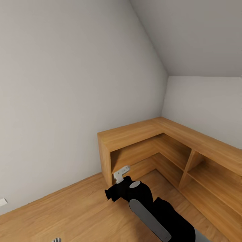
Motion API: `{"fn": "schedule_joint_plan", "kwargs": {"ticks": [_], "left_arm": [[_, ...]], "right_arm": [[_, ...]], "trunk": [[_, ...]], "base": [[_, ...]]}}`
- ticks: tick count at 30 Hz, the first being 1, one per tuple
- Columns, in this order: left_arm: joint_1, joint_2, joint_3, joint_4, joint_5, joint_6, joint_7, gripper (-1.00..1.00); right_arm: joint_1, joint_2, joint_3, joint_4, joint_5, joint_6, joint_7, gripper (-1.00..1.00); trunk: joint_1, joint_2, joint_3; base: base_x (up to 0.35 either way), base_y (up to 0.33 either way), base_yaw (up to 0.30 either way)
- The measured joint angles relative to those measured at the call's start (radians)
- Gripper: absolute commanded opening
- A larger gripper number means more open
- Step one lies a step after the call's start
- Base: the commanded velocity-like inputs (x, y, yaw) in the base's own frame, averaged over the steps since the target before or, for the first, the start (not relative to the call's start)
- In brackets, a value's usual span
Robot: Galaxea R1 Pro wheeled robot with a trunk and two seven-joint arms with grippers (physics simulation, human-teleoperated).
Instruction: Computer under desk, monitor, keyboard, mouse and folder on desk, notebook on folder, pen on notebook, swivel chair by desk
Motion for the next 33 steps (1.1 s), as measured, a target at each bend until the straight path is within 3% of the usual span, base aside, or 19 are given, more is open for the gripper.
{"fn": "schedule_joint_plan", "kwargs": {"ticks": [5,6,10,13,14,18,22,27,28,31,32,33], "left_arm": [[-0.001,-0.002,-0.002,0.004,-0.031,0.001,-0.002,1.0],[-0.001,-0.004,-0.002,0.005,-0.051,0.001,-0.002,1.0],[-0.001,-0.004,-0.003,0.005,-0.055,0.001,-0.002,1.0],[-0.001,-0.005,-0.003,0.005,-0.055,0.001,-0.002,1.0],[0.0,-0.004,-0.004,0.005,-0.056,0.001,-0.003,1.0],[0.0,-0.005,-0.005,0.005,-0.056,0.0,-0.003,1.0],[-0.002,-0.007,-0.018,0.002,-0.066,0.0,-0.006,1.0],[-0.013,-0.007,-0.057,-0.001,-0.076,0.0,-0.009,1.0],[-0.016,-0.007,-0.066,-0.003,-0.077,0.0,-0.009,1.0],[-0.028,-0.008,-0.075,-0.008,-0.078,0.003,-0.012,1.0],[-0.059,-0.017,-0.109,-0.012,-0.08,0.011,-0.013,1.0],[-0.074,-0.021,-0.127,-0.012,-0.081,0.013,-0.012,1.0]], "right_arm": [[0.001,-0.007,-0.019,0.0,0.0,0.001,-0.002,1.0],[0.002,-0.026,-0.043,0.0,0.002,0.003,-0.002,1.0],[0.003,-0.038,-0.051,0.0,-0.002,0.001,-0.003,1.0],[0.027,-0.053,-0.093,0.0,-0.001,0.0,-0.003,1.0],[0.046,-0.062,-0.124,0.0,0.001,0.001,-0.003,1.0],[0.056,-0.066,-0.13,0.0,0.0,0.002,-0.004,1.0],[0.11,-0.081,-0.136,-0.001,0.002,0.0,-0.004,1.0],[0.214,-0.159,-0.16,-0.001,0.003,-0.048,0.0,1.0],[0.259,-0.198,-0.163,-0.001,0.003,-0.094,0.002,1.0],[0.337,-0.264,-0.165,-0.001,0.003,-0.205,0.005,1.0],[0.419,-0.347,-0.159,0.0,0.006,-0.375,0.006,1.0],[0.453,-0.377,-0.156,0.0,0.006,-0.423,0.007,1.0]], "trunk": [[0.0,0.0,0.0],[0.0,0.0,0.0],[0.0,0.0,0.0],[0.0,0.0,0.0],[0.0,0.0,0.0],[0.0,0.0,0.0],[0.0,0.0,0.0],[0.0,0.0,0.0],[0.0,0.0,0.0],[0.0,0.0,0.0],[0.0,0.0,0.0],[0.0,0.0,0.0]], "base": [[0.313,0.098,-0.297],[0.338,0.009,-0.297],[0.339,0.005,-0.297],[0.341,0.001,-0.297],[0.337,0.0,-0.298],[0.232,0.0,-0.298],[0.078,0.0,-0.297],[0.024,0.0,-0.298],[0.009,0.0,-0.298],[0.005,0.0,-0.298],[0.002,0.0,-0.298],[0.002,0.0,-0.298]]}}
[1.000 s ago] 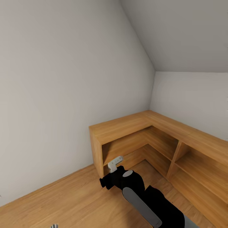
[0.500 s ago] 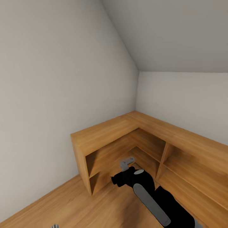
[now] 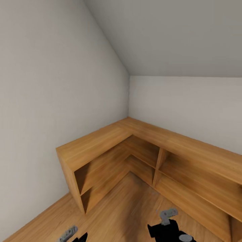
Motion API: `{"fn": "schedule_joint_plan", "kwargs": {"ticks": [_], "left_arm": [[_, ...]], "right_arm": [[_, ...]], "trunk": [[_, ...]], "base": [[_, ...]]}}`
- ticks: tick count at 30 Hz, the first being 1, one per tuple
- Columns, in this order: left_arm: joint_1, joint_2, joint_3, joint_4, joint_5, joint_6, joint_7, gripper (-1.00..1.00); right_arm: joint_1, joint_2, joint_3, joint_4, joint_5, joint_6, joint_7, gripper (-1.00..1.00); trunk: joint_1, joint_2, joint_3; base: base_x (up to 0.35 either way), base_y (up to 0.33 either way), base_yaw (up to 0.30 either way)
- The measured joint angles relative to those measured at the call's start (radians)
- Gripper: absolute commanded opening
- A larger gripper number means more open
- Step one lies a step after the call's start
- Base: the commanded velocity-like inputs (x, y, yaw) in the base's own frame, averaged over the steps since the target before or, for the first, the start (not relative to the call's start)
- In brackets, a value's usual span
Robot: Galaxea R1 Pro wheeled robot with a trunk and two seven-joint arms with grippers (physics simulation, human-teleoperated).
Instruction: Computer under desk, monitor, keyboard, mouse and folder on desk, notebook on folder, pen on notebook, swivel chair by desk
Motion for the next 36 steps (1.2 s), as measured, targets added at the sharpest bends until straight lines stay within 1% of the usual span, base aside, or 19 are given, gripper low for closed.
{"fn": "schedule_joint_plan", "kwargs": {"ticks": [3,4,7,8,10,11,12,15,17,21,22,26,28,33,34,36], "left_arm": [[-0.06,-0.009,-0.046,0.01,-0.002,0.015,0.004,1.0],[-0.108,-0.015,-0.068,0.026,-0.001,0.037,0.005,1.0],[-0.19,-0.029,-0.085,0.072,0.001,0.084,0.002,1.0],[-0.245,-0.045,-0.092,0.118,0.003,0.109,0.002,1.0],[-0.306,-0.065,-0.097,0.174,0.001,0.126,0.001,1.0],[-0.359,-0.084,-0.102,0.232,0.0,0.135,0.001,1.0],[-0.384,-0.094,-0.104,0.262,-0.002,0.137,0.001,1.0],[-0.43,-0.12,-0.108,0.331,-0.004,0.141,0.0,1.0],[-0.462,-0.14,-0.111,0.388,-0.005,0.14,-0.001,1.0],[-0.47,-0.148,-0.114,0.418,-0.005,0.135,-0.006,1.0],[-0.471,-0.151,-0.119,0.441,-0.004,0.133,-0.007,1.0],[-0.473,-0.153,-0.135,0.477,-0.002,0.117,-0.009,1.0],[-0.473,-0.154,-0.145,0.49,-0.002,0.109,-0.011,1.0],[-0.473,-0.154,-0.152,0.502,-0.003,0.103,-0.018,1.0],[-0.473,-0.155,-0.16,0.506,-0.003,0.101,-0.021,1.0],[-0.474,-0.154,-0.172,0.507,-0.003,0.101,-0.023,1.0]], "right_arm": [[0.058,-0.06,0.008,0.0,0.011,-0.115,0.0,1.0],[0.082,-0.086,0.013,0.001,0.022,-0.168,-0.002,1.0],[0.105,-0.107,0.018,0.001,0.048,-0.215,-0.007,1.0],[0.115,-0.118,0.018,0.003,0.063,-0.233,-0.009,1.0],[0.125,-0.126,0.018,0.01,0.072,-0.248,-0.011,1.0],[0.141,-0.131,0.018,0.038,0.078,-0.259,-0.012,1.0],[0.152,-0.133,0.019,0.057,0.081,-0.265,-0.013,1.0],[0.186,-0.131,0.019,0.101,0.089,-0.293,-0.014,1.0],[0.217,-0.125,0.02,0.137,0.093,-0.326,-0.014,1.0],[0.227,-0.122,0.023,0.157,0.093,-0.336,-0.011,1.0],[0.229,-0.119,0.024,0.174,0.094,-0.339,-0.01,1.0],[0.232,-0.117,0.023,0.2,0.094,-0.342,-0.007,1.0],[0.233,-0.116,0.023,0.222,0.093,-0.345,-0.006,1.0],[0.233,-0.115,0.024,0.27,0.094,-0.351,-0.002,1.0],[0.233,-0.114,0.024,0.294,0.094,-0.353,0.0,1.0],[0.233,-0.114,0.021,0.309,0.094,-0.353,0.001,1.0]], "trunk": [[0.0,0.0,0.0],[0.0,0.0,0.0],[0.0,0.0,0.0],[0.0,0.0,0.0],[0.0,0.0,0.0],[0.0,0.0,0.0],[0.0,0.0,0.0],[0.0,0.0,0.0],[0.0,0.0,0.0],[0.0,0.0,0.0],[0.0,0.0,0.0],[0.0,0.0,0.0],[0.0,0.0,0.0],[0.0,0.0,0.0],[0.0,0.0,0.0],[0.0,0.0,0.0]], "base": [[0.001,0.0,-0.298],[0.001,0.0,-0.298],[0.0,0.0,-0.298],[0.0,0.0,-0.298],[0.0,0.0,-0.298],[0.0,0.0,-0.298],[0.0,0.0,-0.298],[0.0,0.0,-0.298],[0.0,0.0,-0.298],[0.0,0.0,-0.298],[0.0,0.0,-0.298],[0.0,0.015,-0.299],[0.0,0.143,-0.299],[0.026,0.22,-0.299],[0.119,0.263,-0.299],[0.139,0.265,-0.299]]}}
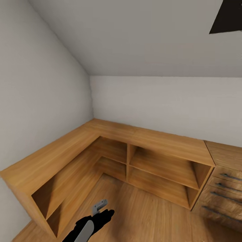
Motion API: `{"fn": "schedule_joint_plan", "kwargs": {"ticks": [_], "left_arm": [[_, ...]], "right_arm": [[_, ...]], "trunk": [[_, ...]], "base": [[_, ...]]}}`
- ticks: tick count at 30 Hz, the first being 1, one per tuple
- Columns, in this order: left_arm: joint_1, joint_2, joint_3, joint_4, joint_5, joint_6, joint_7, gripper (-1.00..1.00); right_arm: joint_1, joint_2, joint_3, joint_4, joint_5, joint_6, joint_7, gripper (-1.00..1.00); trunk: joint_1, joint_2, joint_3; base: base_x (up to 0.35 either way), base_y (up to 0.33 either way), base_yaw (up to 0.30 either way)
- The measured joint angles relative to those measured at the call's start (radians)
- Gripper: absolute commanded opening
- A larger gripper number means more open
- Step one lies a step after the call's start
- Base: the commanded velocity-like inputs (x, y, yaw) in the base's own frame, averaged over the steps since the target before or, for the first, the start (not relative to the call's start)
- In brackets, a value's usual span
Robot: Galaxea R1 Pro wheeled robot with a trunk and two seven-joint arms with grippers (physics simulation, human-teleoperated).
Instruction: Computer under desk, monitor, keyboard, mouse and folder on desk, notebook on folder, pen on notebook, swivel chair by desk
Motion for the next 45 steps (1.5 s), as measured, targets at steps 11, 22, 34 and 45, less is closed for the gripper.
{"fn": "schedule_joint_plan", "kwargs": {"ticks": [11,22,34,45], "left_arm": [[0.0,0.002,-0.04,0.004,-0.001,-0.002,-0.041,1.0],[0.0,0.002,-0.099,-0.017,-0.002,-0.007,-0.072,1.0],[0.003,0.03,-0.022,-0.111,0.013,0.081,-0.074,1.0],[0.011,0.032,-0.017,-0.102,0.003,0.079,-0.074,1.0]], "right_arm": [[-0.001,0.004,-0.008,0.057,-0.005,-0.053,0.001,1.0],[-0.001,0.007,-0.011,0.07,-0.005,-0.101,0.039,1.0],[-0.001,0.008,-0.013,0.128,-0.003,-0.247,0.115,1.0],[-0.001,0.008,-0.016,0.136,-0.006,-0.253,0.108,1.0]], "trunk": [[0.0,0.0,0.0],[0.0,0.0,0.0],[0.0,0.0,0.006],[0.0,0.0,0.012]], "base": [[0.186,0.26,-0.299],[0.072,0.089,-0.3],[0.001,0.001,-0.286],[0.0,0.0,-0.285]]}}
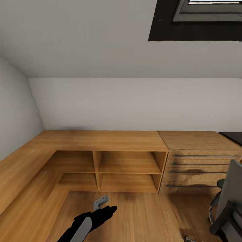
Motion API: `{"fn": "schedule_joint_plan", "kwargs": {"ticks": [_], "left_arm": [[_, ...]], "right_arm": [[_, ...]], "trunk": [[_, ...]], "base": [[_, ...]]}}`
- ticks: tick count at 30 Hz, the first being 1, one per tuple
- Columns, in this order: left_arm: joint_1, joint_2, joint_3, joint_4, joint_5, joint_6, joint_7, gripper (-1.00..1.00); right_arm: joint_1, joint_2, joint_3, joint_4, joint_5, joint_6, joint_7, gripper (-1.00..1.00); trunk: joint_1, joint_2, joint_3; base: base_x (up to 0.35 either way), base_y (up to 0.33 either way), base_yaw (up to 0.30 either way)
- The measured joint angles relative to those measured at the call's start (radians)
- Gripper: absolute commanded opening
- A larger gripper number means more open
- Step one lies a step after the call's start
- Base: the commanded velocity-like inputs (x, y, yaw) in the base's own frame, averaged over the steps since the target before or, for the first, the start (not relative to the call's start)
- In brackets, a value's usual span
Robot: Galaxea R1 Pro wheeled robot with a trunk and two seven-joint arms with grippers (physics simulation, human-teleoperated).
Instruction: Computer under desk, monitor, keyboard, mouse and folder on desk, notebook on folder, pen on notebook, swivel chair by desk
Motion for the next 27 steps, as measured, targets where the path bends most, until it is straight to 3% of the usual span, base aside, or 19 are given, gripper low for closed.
{"fn": "schedule_joint_plan", "kwargs": {"ticks": [11,27], "left_arm": [[0.003,-0.001,0.003,0.042,-0.002,-0.007,0.001,1.0],[0.003,-0.007,-0.002,0.047,-0.005,-0.025,0.003,1.0]], "right_arm": [[0.034,-0.019,-0.002,0.042,-0.002,-0.001,-0.017,1.0],[0.045,-0.005,0.004,0.202,0.011,-0.081,-0.019,1.0]], "trunk": [[0.0,0.0,0.006],[0.0,0.0,0.014]], "base": [[0.0,0.0,-0.289],[0.031,0.098,-0.293]]}}
